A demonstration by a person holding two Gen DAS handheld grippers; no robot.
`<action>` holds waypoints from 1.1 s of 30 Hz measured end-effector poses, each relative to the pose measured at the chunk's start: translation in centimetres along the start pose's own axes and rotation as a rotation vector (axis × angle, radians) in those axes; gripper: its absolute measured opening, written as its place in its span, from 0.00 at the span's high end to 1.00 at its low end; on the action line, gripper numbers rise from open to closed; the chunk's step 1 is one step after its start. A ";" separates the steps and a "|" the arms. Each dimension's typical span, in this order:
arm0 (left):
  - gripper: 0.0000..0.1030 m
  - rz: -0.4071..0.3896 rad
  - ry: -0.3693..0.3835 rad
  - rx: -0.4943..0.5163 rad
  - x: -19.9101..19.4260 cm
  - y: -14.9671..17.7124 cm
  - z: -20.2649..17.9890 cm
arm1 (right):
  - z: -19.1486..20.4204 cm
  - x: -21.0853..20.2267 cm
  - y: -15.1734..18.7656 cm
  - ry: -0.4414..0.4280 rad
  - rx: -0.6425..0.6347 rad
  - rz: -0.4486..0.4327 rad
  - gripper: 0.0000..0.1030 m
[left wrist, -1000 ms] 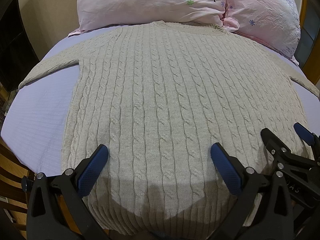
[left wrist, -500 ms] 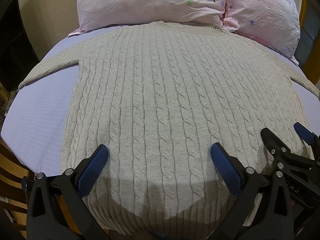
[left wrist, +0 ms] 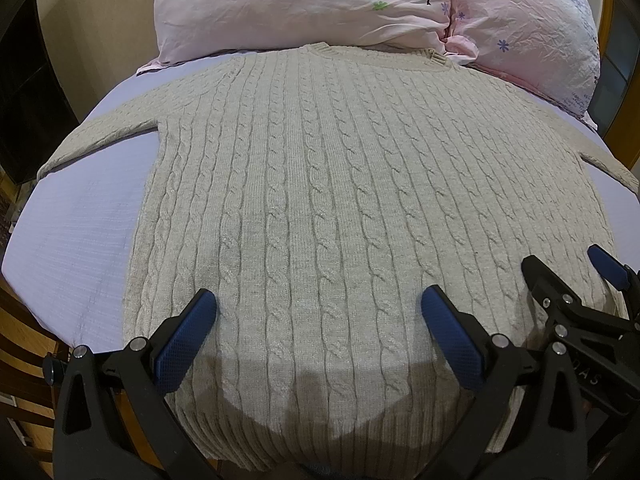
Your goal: Fold small clothes
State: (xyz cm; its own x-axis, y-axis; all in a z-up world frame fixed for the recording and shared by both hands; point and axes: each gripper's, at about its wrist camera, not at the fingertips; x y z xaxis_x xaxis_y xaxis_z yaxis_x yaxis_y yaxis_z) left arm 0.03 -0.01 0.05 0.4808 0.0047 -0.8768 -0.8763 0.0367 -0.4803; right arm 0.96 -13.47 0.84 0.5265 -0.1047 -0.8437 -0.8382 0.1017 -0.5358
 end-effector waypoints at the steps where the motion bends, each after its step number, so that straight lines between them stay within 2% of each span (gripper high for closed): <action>1: 0.01 0.000 0.000 0.000 0.0 0.0 0.0 | 0.0 0.0 0.0 0.000 0.000 0.000 0.02; 33: 0.01 -0.019 0.002 0.011 -0.2 0.4 -0.1 | 0.3 -0.2 -0.1 -0.004 -0.012 0.007 0.02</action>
Point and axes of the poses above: each gripper's, at about its wrist camera, not at the fingertips, and x roughly the way its jaws point, z to its left, y to its underside, and after that the axes turned 5 degrees about z, right-handed
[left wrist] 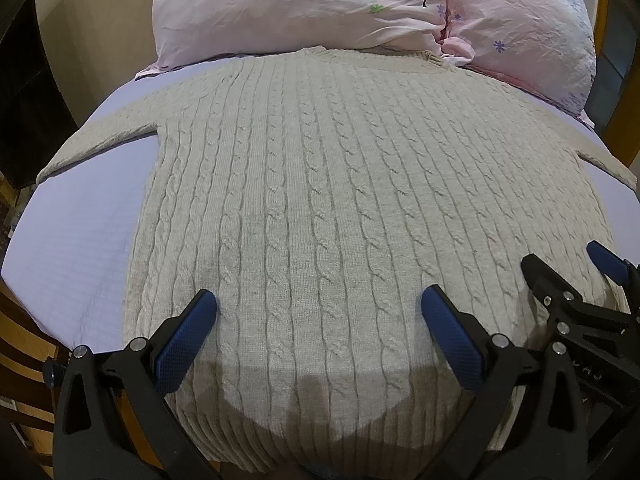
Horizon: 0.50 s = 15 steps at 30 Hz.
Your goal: Fold small clothes
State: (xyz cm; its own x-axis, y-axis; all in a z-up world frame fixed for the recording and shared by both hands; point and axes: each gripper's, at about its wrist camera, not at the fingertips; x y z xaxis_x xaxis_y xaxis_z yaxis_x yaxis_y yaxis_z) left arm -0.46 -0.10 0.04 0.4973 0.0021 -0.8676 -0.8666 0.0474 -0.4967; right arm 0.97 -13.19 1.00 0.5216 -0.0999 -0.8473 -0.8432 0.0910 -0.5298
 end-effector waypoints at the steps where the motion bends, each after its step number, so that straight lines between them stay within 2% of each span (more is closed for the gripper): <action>1: 0.01 -0.003 0.001 0.003 0.0 0.0 0.0 | 0.0 0.0 -0.1 0.000 -0.002 -0.001 0.02; 8: 0.01 0.002 0.005 0.011 0.0 -0.3 0.1 | 0.0 0.1 -0.1 -0.027 -0.038 -0.021 0.02; 12: 0.01 0.023 0.006 0.015 0.2 -0.7 0.0 | -0.5 -0.2 0.0 -0.087 -0.099 -0.023 0.02; 13: 0.01 0.023 0.007 0.017 0.2 -0.7 0.0 | -1.4 -0.5 -0.3 -0.130 -0.099 -0.010 0.02; 15: 0.01 0.026 0.011 0.026 0.3 -0.9 0.0 | -4.8 -1.7 -1.7 -0.143 -0.025 -0.050 0.02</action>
Point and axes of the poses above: each gripper's, at about its wrist camera, not at the fingertips, and x roughly the way its jaws point, z to its left, y to its underside, and after that the axes turned 5 degrees about z, right-handed
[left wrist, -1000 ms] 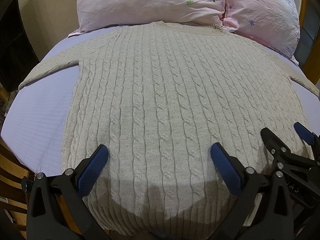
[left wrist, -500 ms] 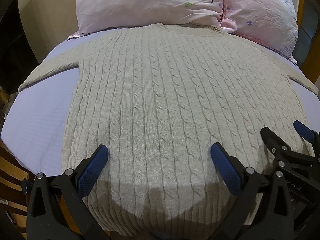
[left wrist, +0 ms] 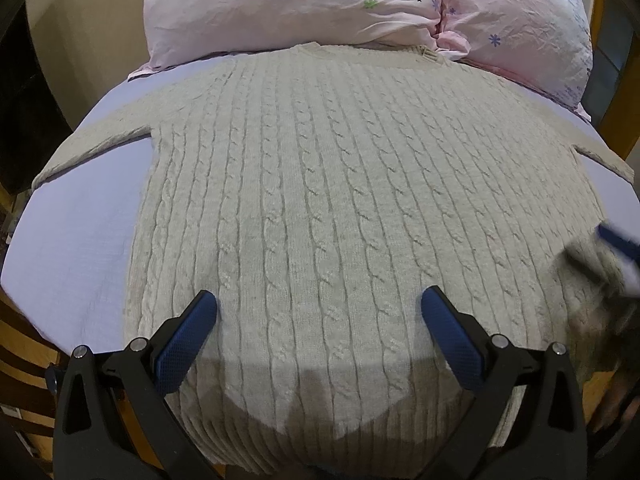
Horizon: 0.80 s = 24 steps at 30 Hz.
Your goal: Fold small clothes
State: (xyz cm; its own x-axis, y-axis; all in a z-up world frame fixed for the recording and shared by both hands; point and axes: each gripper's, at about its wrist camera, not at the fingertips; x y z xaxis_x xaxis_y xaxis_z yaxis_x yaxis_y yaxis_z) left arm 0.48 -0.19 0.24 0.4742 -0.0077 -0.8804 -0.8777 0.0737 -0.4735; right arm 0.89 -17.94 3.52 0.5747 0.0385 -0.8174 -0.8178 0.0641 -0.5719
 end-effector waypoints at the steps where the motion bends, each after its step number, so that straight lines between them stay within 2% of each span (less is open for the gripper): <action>1: 0.01 -0.004 0.005 0.000 0.1 -0.3 0.1 | -1.7 -0.7 -0.6 0.009 0.038 -0.027 0.02; 2: 0.01 -0.013 0.007 -0.002 0.0 -0.4 0.3 | -4.4 -1.5 -1.6 0.028 0.102 -0.062 0.02; 4: 0.01 -0.063 0.037 -0.008 -0.3 -1.1 0.7 | -11.1 -2.6 -3.6 0.086 0.276 -0.109 0.09; 6: 0.01 -0.101 0.073 -0.008 -0.5 -1.6 1.0 | -17.0 -2.7 -5.0 0.109 0.427 -0.132 0.32; 8: 0.01 -0.138 0.112 -0.018 -0.9 -2.3 1.5 | -23.9 -1.8 -6.1 0.146 0.617 -0.121 0.40; 11: 0.01 -0.183 0.108 -0.054 -1.4 -3.6 2.8 | -31.5 0.2 -6.7 0.183 0.819 -0.089 0.50; 14: 0.01 -0.216 0.082 -0.108 -1.8 -4.9 5.0 | -36.2 2.2 -6.9 0.170 0.954 -0.065 0.56; 18: 0.01 -0.323 0.189 -0.254 -2.1 -6.0 10.2 | -39.7 3.6 -7.7 0.095 1.080 -0.121 0.65; 19: 0.01 -0.343 0.186 -0.287 -2.0 -6.1 11.4 | -40.3 3.7 -7.7 0.082 1.104 -0.133 0.68; 21: 0.01 -0.346 0.138 -0.333 -1.8 -6.3 13.3 | -41.5 4.0 -7.6 0.065 1.154 -0.157 0.80; 24: 0.01 -0.316 0.053 -0.428 -1.4 -6.2 17.3 | -43.2 4.5 -7.1 0.039 1.227 -0.206 0.90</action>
State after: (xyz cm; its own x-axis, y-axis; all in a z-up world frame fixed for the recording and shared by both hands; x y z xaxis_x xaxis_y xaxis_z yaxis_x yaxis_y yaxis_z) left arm 6.46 16.62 4.90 0.7254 -0.0152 -0.6882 -0.6476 -0.3538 -0.6748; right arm 7.99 -61.33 0.96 0.6708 -0.1110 -0.7333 -0.1319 0.9551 -0.2653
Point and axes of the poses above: each gripper's, at about its wrist camera, not at the fingertips, and x roughly the way its jaws point, z to its left, y to its underside, and after that the axes turned 5 degrees about z, right-handed
